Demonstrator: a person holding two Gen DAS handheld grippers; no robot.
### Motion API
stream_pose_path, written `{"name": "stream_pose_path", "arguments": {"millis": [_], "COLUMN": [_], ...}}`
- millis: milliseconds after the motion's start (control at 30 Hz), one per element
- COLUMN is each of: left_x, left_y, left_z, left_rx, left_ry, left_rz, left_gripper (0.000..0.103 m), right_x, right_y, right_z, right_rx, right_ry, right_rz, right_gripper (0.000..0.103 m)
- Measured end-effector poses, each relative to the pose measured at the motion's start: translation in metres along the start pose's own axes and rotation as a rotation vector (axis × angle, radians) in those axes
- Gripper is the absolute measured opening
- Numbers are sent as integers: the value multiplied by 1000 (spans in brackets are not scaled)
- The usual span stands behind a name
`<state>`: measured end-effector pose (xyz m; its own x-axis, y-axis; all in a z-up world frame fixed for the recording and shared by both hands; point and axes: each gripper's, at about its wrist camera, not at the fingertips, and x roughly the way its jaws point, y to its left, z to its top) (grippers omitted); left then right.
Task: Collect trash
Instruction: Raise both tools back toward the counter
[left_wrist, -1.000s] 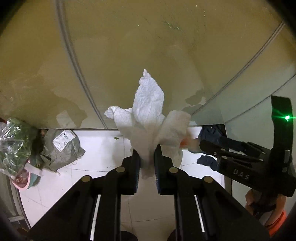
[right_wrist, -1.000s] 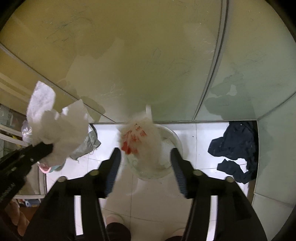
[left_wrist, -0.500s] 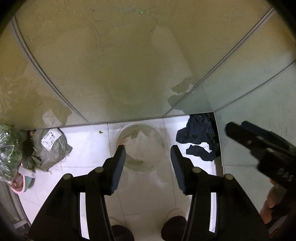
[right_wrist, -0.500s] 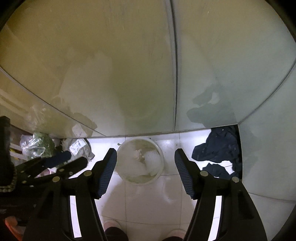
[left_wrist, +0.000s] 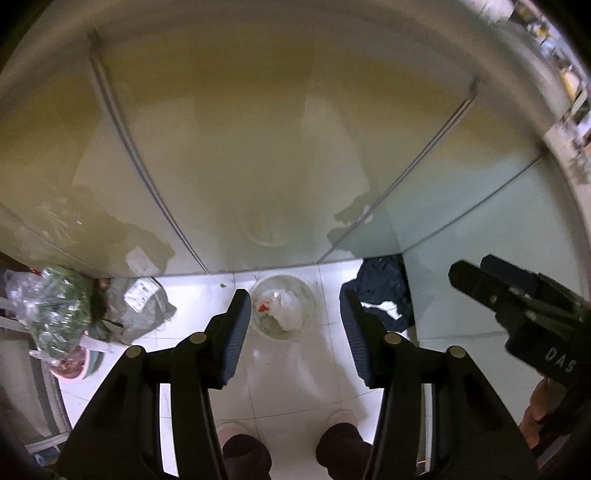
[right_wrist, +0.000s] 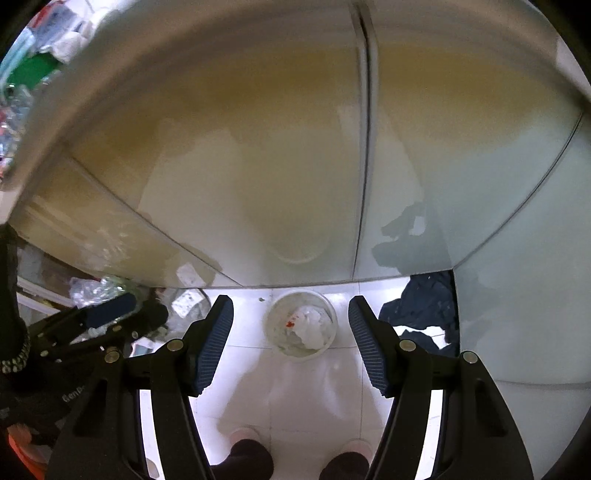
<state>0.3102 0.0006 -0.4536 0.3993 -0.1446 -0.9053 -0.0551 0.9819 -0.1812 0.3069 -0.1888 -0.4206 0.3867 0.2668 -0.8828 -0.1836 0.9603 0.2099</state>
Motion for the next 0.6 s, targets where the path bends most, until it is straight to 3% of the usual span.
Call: {"name": "stream_pose_path", "arguments": {"millis": [300, 600], "left_x": [-166, -317], "left_y": [-3, 8], "left_z": [40, 80], "left_rx": [36, 106], "left_ry": [-183, -423], "left_rz": [-3, -32], "left_gripper": [49, 53], "right_x": [-135, -275], "right_y": [54, 114], "right_z": [29, 63], "right_rx": [-11, -6], "right_ry": [-133, -420], "right_rz": [-16, -61], "right_gripper": [61, 61]}}
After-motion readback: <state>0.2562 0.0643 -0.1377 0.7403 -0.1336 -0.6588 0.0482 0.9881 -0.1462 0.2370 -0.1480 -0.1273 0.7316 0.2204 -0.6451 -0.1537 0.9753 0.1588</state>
